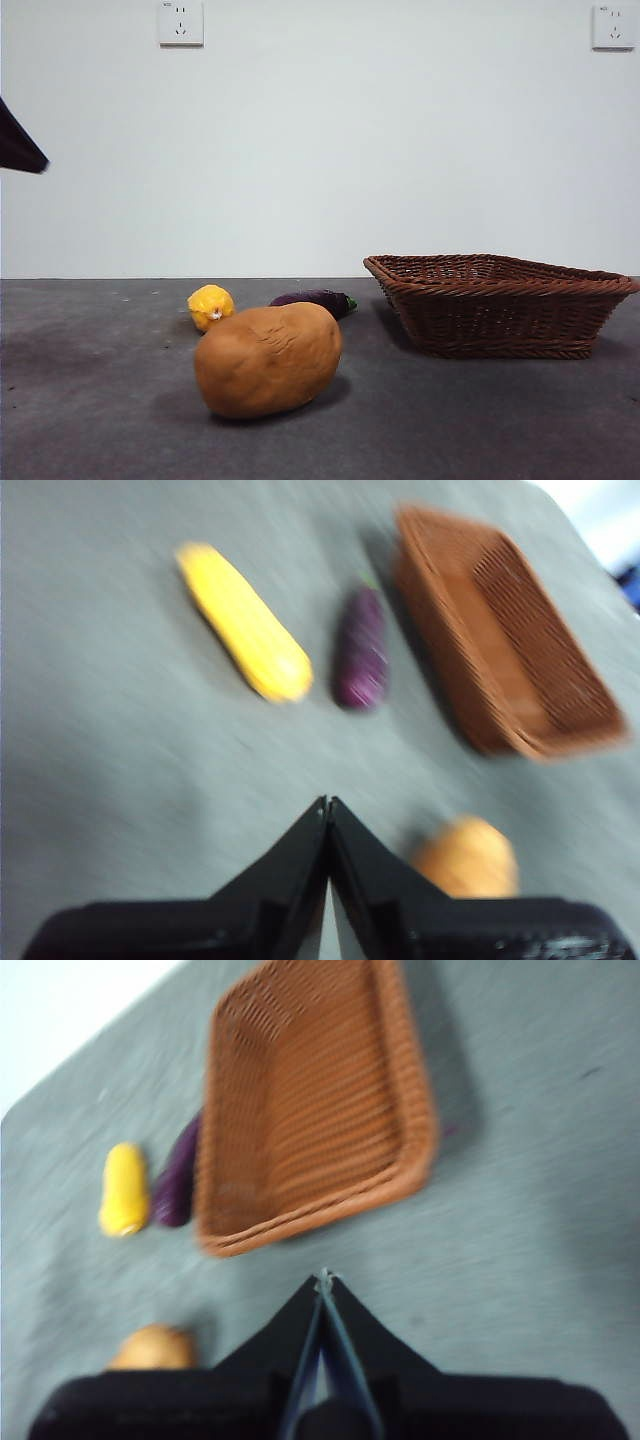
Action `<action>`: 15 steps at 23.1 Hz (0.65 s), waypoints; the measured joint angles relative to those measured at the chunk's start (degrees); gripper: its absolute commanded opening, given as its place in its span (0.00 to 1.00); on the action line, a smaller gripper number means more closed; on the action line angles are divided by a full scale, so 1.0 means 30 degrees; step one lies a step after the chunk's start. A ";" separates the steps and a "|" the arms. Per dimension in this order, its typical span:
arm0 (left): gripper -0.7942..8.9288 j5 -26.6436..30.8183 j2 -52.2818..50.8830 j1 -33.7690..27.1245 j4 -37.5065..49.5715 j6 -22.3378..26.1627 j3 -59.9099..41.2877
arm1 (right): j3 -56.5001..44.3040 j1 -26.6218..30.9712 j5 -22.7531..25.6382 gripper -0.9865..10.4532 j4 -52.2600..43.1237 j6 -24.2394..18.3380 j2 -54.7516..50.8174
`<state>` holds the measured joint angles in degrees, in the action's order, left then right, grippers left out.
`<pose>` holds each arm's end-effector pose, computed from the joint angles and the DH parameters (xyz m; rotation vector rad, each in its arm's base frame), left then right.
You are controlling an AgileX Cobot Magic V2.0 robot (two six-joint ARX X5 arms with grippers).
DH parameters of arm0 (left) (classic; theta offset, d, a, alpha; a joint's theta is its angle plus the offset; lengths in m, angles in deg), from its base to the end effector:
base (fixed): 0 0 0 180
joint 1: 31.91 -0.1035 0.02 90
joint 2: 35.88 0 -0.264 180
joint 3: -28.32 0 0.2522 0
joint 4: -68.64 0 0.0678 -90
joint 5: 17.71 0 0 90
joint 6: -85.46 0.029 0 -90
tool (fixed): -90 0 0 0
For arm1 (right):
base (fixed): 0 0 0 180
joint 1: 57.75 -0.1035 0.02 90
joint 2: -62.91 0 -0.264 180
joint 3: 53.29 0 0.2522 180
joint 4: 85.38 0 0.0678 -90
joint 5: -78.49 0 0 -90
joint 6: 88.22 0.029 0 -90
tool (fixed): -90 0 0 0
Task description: Help me put the vegetables on the table into the basket
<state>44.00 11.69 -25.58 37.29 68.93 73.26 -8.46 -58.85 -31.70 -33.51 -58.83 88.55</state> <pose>0.1687 -0.0325 0.2346 -0.3862 0.6732 -0.4982 0.0999 0.0119 0.2493 0.5884 0.6483 0.2092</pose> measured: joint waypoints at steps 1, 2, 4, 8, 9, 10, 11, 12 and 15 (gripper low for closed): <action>0.08 -0.0758 0.0459 0.0000 -0.0175 -0.0197 0.0044 | 0.0634 0.0000 -0.0321 0.09 0.0000 0.0000 0.0787; 0.08 -0.1384 0.0918 0.0000 -0.0481 -0.0401 0.0073 | 0.1399 0.0000 -0.0437 0.09 0.0007 0.0007 0.1552; 0.08 -0.1996 0.1428 0.0000 -0.0969 -0.0619 0.0080 | 0.2594 0.0000 -0.0437 0.09 0.0474 0.0022 0.2441; 0.08 -0.2171 0.1887 0.0000 -0.2375 -0.0721 0.0117 | 0.4619 0.0000 -0.0678 0.09 0.0911 -0.0270 0.4299; 0.08 -0.2215 0.1996 0.0000 -0.2630 -0.0714 0.0117 | 0.5187 0.0000 -0.0882 0.09 0.1188 -0.0627 0.5020; 0.08 -0.2215 0.2084 0.0036 -0.2812 -0.0678 0.0117 | 0.5741 0.0000 -0.1137 0.09 0.1530 -0.1042 0.5901; 0.08 -0.2222 0.2193 0.0080 -0.2863 -0.0619 0.0117 | 0.6309 0.0000 -0.1443 0.09 0.1953 -0.1501 0.6870; 0.08 -0.2237 0.2310 0.0102 -0.2856 -0.0532 0.0117 | 0.6965 0.0000 -0.1690 0.10 0.2543 -0.1960 0.7985; 0.08 -0.2783 0.2754 0.0160 -0.2856 -0.0452 0.0117 | 0.9180 0.0000 -0.1858 0.38 0.4532 -0.3614 1.1635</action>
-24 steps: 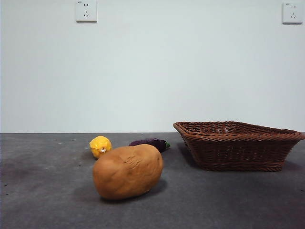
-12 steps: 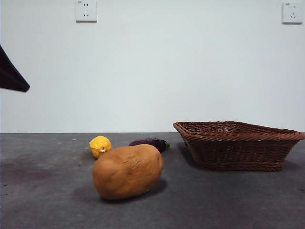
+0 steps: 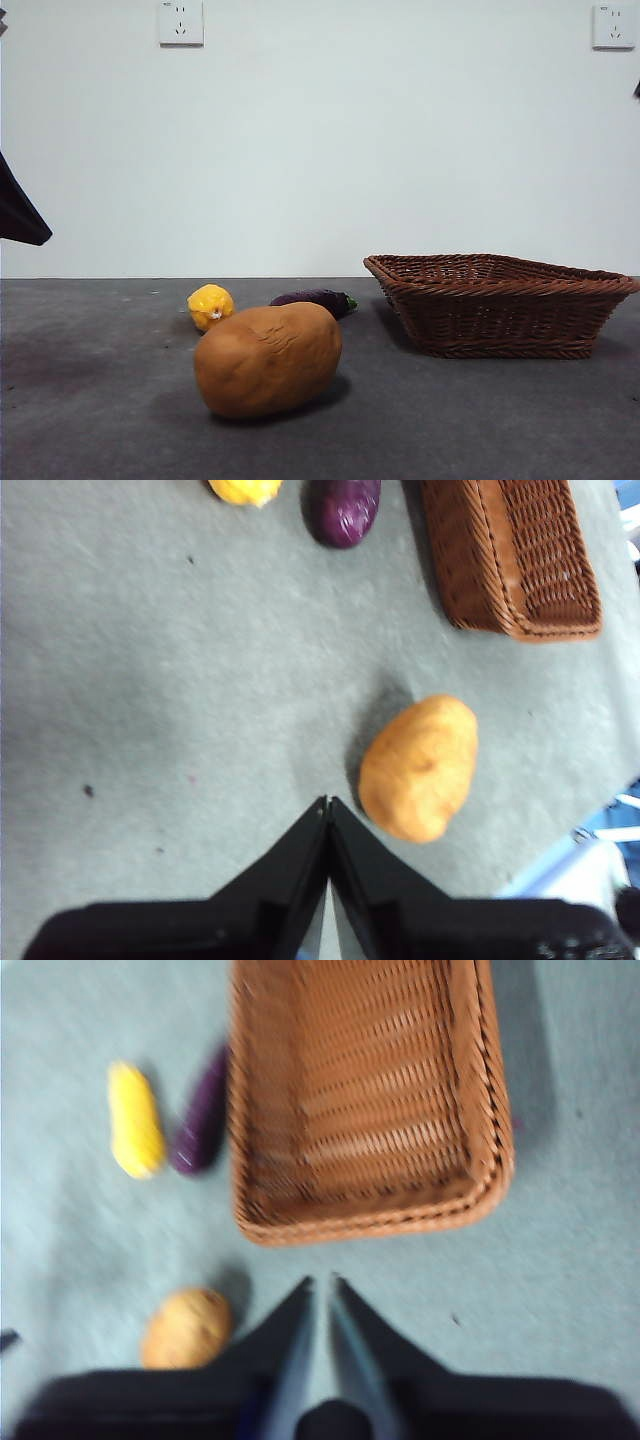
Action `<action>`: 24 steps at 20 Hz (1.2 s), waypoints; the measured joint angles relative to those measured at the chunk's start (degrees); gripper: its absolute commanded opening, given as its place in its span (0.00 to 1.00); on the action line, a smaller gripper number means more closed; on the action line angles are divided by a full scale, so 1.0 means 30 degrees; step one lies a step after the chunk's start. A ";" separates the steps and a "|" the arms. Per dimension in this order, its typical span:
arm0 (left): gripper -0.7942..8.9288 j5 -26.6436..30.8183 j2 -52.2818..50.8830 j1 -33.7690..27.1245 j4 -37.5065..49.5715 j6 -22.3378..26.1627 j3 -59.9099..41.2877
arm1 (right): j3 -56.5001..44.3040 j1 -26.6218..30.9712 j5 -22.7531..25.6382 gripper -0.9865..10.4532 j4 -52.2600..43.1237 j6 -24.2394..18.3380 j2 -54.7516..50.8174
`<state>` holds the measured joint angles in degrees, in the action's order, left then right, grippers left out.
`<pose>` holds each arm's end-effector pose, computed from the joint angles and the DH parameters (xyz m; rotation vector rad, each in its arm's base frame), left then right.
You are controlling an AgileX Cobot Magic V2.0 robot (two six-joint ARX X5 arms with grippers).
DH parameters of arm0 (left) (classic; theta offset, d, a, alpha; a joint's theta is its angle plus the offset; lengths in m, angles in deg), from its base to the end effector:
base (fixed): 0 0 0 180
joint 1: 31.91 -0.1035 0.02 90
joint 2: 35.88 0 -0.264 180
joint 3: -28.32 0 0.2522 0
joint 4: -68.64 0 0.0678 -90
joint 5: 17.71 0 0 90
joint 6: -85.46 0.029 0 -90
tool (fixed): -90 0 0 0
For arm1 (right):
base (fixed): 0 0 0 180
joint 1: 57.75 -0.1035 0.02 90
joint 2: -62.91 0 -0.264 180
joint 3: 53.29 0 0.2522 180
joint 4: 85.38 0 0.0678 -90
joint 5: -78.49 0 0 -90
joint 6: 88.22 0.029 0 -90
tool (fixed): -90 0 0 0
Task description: Help me put the vegetables on the table into the basket
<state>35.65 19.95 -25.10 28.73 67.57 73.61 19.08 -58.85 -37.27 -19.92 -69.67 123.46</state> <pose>0.1744 -0.0383 0.2056 -0.5103 0.9796 -0.5694 0.1925 0.0163 0.3094 0.4966 0.9898 0.2821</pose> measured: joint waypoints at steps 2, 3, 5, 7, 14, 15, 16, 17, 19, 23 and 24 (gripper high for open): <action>0.08 -0.0415 0.0248 0.0131 0.0000 0.0124 0.0000 | 0.1537 0.0000 0.0000 0.62 0.1144 -0.1078 0.2463; 0.08 -0.0532 0.0335 0.0182 -0.0007 0.0168 0.0000 | 0.2222 0.0000 -0.0007 0.64 0.1428 -0.1610 0.3628; 0.08 -0.0656 0.0393 0.0350 -0.0044 0.0248 0.0000 | 0.3534 0.0000 0.0117 0.64 0.1632 -0.2412 0.5792; 0.08 -0.0707 0.0393 0.0554 -0.0080 0.0255 0.0000 | 0.4845 0.0000 0.0940 0.64 0.1661 -0.2892 0.7613; 0.08 -0.0699 0.0393 0.0918 -0.0138 0.0255 0.0007 | 0.9726 0.0000 0.2441 0.64 0.1464 -0.3956 1.3588; 0.08 -0.0699 0.0393 0.0918 -0.0138 0.0255 0.0007 | 1.0324 0.0000 0.2448 0.63 0.1457 -0.4065 1.4484; 0.08 -0.0699 0.0393 0.0918 -0.0138 0.0255 0.0007 | 1.0805 0.0000 0.2448 0.63 0.1464 -0.4146 1.5198; 0.08 -0.0699 0.0393 0.0918 -0.0138 0.0255 0.0007 | 1.1234 0.0000 0.2448 0.63 0.1486 -0.4218 1.5934; 0.08 -0.0699 0.0401 0.0918 -0.0204 0.0255 0.0007 | 1.2131 0.0000 0.2448 0.63 0.1596 -0.4444 1.7354; 0.08 -0.0699 0.0401 0.0918 -0.0648 0.0255 0.0007 | 1.3413 0.0000 0.2455 0.49 0.1632 -0.4677 1.9271; 0.08 -0.0699 0.0401 0.0918 -0.0750 0.0255 0.0007 | 1.3617 0.0000 0.2448 0.46 0.1632 -0.4692 1.9606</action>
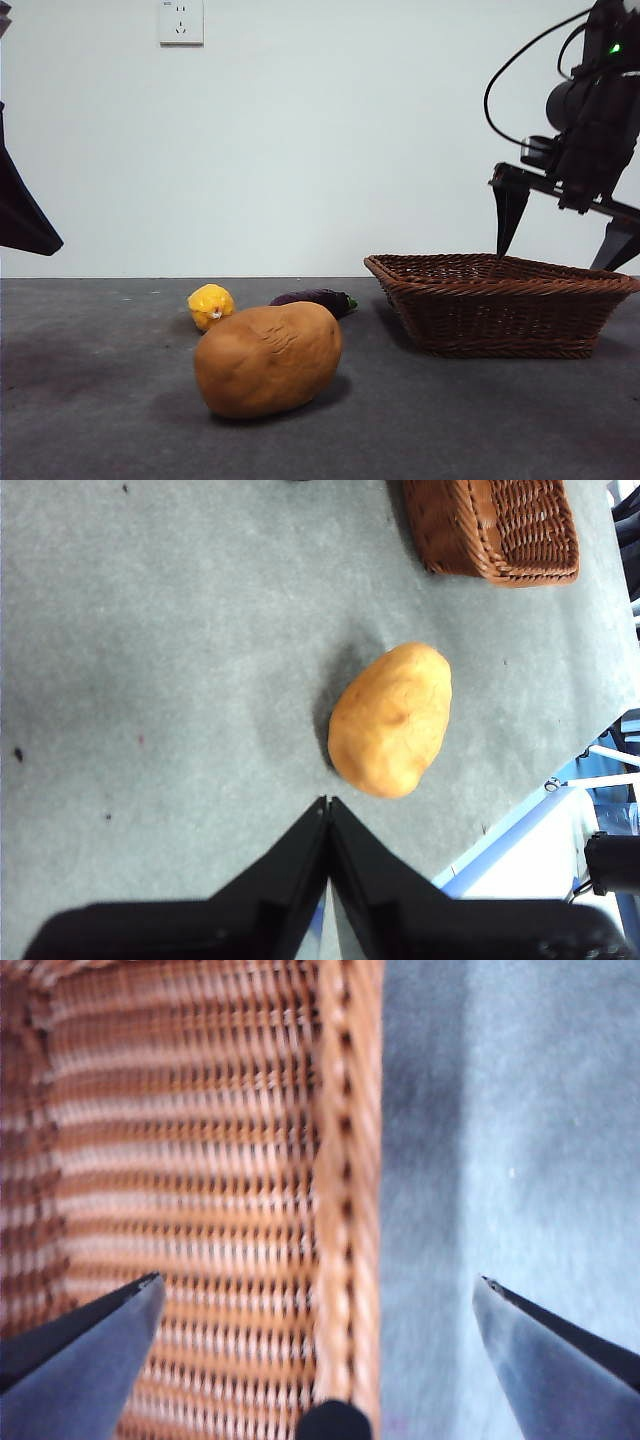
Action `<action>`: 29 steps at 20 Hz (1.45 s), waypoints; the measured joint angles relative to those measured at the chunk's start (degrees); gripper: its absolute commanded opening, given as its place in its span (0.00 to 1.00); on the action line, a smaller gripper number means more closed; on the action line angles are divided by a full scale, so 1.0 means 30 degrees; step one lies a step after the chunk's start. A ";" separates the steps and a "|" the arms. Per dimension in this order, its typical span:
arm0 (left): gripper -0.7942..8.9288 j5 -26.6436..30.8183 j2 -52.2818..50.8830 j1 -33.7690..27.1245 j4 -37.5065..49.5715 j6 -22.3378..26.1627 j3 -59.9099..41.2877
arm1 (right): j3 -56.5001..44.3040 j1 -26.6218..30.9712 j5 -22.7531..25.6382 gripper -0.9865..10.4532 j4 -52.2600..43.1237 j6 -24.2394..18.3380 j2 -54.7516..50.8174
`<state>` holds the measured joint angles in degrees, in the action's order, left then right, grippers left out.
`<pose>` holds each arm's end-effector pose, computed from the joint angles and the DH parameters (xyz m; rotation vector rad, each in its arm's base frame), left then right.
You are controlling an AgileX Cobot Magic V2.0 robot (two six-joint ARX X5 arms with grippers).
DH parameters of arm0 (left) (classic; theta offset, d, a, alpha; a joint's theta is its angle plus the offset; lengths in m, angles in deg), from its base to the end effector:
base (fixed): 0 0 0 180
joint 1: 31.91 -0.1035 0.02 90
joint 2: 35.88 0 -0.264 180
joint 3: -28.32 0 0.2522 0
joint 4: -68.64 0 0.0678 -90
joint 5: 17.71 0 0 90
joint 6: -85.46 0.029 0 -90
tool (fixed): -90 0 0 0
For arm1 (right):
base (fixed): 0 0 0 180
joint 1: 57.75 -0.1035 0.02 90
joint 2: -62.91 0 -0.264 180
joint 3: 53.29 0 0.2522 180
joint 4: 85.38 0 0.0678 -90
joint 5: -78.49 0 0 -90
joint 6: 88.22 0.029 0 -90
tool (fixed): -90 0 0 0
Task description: Help me put the vegetables on the table into the basket
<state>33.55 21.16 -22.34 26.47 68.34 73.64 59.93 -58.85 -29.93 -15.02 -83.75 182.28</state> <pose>0.1711 -0.0473 0.2007 -0.5041 1.0515 -0.6367 0.4222 0.0173 0.2139 0.2676 1.3381 0.2368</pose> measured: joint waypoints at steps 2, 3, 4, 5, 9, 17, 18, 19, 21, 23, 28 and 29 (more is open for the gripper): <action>0.08 0.0000 0.0000 0.0000 -0.0204 0.0000 0.0000 | 0.0138 0.0000 0.0000 0.30 0.0131 -0.0007 0.0510; 0.08 0.0000 0.0000 0.0000 -0.0219 -0.0007 0.0000 | 0.0138 0.0000 0.0000 0.19 0.0204 -0.0015 0.0699; 0.08 0.0000 0.0000 0.0000 -0.0226 -0.0007 0.0000 | 0.0138 0.0000 0.0000 0.07 0.0255 -0.0080 0.0794; 0.08 0.0007 0.0000 0.0000 -0.0233 -0.0007 0.0007 | 0.0138 0.0000 0.0000 0.08 0.0357 -0.0160 0.0801; 0.08 0.0306 0.0597 0.0000 -0.0554 -0.0029 0.1129 | 0.0168 0.0000 0.0000 0.08 0.0459 -0.0328 0.0801; 0.37 0.3854 0.7446 0.0532 -0.5799 0.2419 0.9486 | 0.0889 0.0015 -0.0204 0.08 0.2353 -0.0882 0.0750; 0.45 0.4138 0.8320 0.0590 -0.6331 0.2506 1.0593 | 0.0918 0.0015 -0.0189 0.08 0.2463 -0.1013 0.0568; 0.52 0.4656 0.9143 0.0627 -0.6856 0.2514 1.1686 | 0.0918 0.0015 -0.0131 0.08 0.2674 -0.1202 0.0189; 0.61 0.6178 1.0688 0.0750 -0.7592 0.2514 1.3755 | 0.0918 0.0015 0.0080 0.08 0.3220 -0.1530 -0.1100; 0.61 0.7133 1.2247 0.0772 -0.8371 0.2506 1.5671 | 0.0918 0.0015 0.0168 0.08 0.3432 -0.1829 -0.2637; 0.61 1.0542 1.6356 0.1654 -1.0841 0.2550 2.0305 | 0.0918 0.0036 0.0452 0.08 0.4998 -0.2375 -0.5763; 0.61 1.0907 1.7129 0.1858 -1.1111 0.2550 2.1165 | 0.0918 0.0036 0.0729 0.08 0.5413 -0.2521 -0.6317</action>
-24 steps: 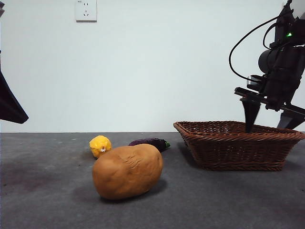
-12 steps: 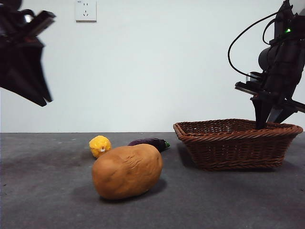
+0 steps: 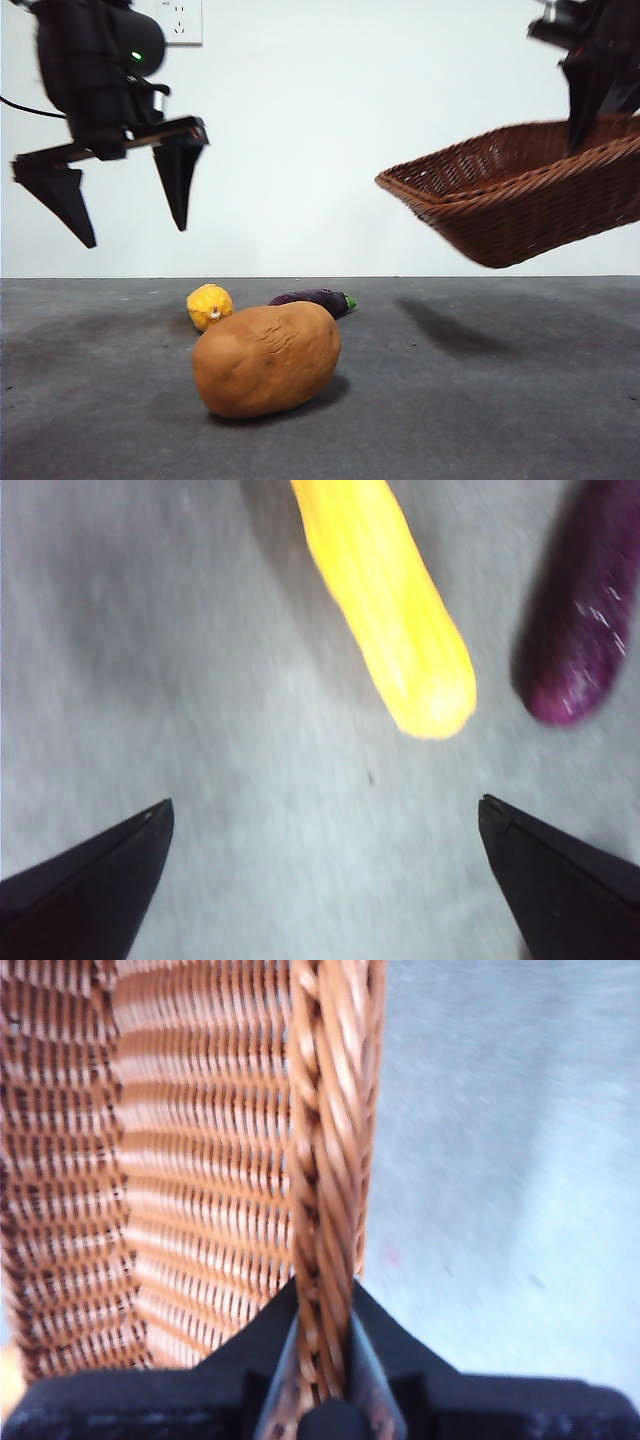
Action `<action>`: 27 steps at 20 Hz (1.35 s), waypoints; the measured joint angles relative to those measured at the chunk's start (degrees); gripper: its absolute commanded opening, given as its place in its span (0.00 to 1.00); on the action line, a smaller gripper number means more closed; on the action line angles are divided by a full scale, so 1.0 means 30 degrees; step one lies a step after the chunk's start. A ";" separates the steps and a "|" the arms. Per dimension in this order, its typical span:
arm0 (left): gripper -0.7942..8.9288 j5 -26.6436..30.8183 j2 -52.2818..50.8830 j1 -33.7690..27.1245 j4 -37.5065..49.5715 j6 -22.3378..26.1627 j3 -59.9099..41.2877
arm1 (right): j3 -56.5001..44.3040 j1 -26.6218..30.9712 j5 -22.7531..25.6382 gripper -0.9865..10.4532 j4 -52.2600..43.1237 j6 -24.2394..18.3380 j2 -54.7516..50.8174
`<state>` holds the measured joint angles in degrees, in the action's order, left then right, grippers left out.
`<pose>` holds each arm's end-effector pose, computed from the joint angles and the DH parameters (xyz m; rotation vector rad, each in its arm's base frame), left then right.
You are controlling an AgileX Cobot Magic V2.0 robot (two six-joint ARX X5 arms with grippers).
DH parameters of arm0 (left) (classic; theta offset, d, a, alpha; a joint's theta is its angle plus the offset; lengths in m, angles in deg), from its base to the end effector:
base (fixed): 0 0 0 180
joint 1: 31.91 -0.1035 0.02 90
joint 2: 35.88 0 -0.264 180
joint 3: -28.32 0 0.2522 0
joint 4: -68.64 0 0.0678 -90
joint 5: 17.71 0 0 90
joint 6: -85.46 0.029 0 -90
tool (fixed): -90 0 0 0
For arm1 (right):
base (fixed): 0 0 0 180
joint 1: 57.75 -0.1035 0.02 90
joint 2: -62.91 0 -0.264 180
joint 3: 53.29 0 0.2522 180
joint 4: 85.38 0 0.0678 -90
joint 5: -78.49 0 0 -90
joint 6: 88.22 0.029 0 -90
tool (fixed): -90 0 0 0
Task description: Help me put the vegetables on the table into the basket
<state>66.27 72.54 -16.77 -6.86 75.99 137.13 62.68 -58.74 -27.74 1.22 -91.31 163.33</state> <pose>0.3664 -0.1023 0.2623 -0.0346 1.3341 -0.2050 0.3416 0.0140 0.3403 0.1184 1.2250 0.2939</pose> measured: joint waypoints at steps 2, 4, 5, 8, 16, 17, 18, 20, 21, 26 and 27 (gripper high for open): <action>0.61 0.0488 0.1610 0.0393 -0.0758 -0.0066 0.1887 | 0.0000 0.0000 0.0102 0.08 0.0736 -0.0321 -0.1071; 0.61 0.0998 0.2841 0.0729 -0.1071 -0.0066 0.3330 | 0.0000 0.0000 0.0124 0.08 0.0860 -0.0415 -0.1792; 0.61 0.1333 0.3366 0.0874 -0.1209 -0.0066 0.3942 | 0.0000 0.0000 0.0117 0.08 0.0874 -0.0423 -0.2098; 0.61 0.1450 0.4830 0.1071 -0.1341 -0.0095 0.5530 | 0.0000 0.0000 0.0117 0.08 0.1304 -0.0423 -0.2812; 0.60 0.1464 0.7694 0.1144 -0.1071 -0.0568 0.7045 | 0.0000 -0.0022 0.0124 0.08 0.1494 -0.0474 -0.3075; 0.59 0.1464 0.7825 0.1158 -0.1035 -0.0576 0.7052 | 0.0000 -0.0022 0.0117 0.08 0.1494 -0.0481 -0.3075; 0.54 0.1479 0.7898 0.1202 -0.1005 -0.0576 0.7052 | 0.0000 -0.0015 0.0124 0.08 0.1494 -0.0481 -0.3075; 0.31 0.1537 0.7934 0.1304 -0.0969 -0.0576 0.7052 | 0.0000 -0.0022 0.0124 0.08 0.1494 -0.0495 -0.3075; 0.21 0.1530 0.7934 0.1370 -0.0852 -0.0576 0.7052 | 0.0000 -0.0022 0.0124 0.08 0.1501 -0.0495 -0.3075; 0.07 0.1523 0.7934 0.1603 -0.0597 -0.0583 0.7052 | 0.0000 -0.0022 0.0124 0.08 0.1508 -0.0554 -0.3075; 0.07 0.1515 0.7934 0.1625 -0.0525 -0.0583 0.7052 | 0.0000 -0.0022 0.0124 0.08 0.1508 -0.0576 -0.3075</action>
<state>70.82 96.34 -11.90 -8.43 74.24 158.29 62.68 -58.81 -27.37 5.74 -93.04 154.10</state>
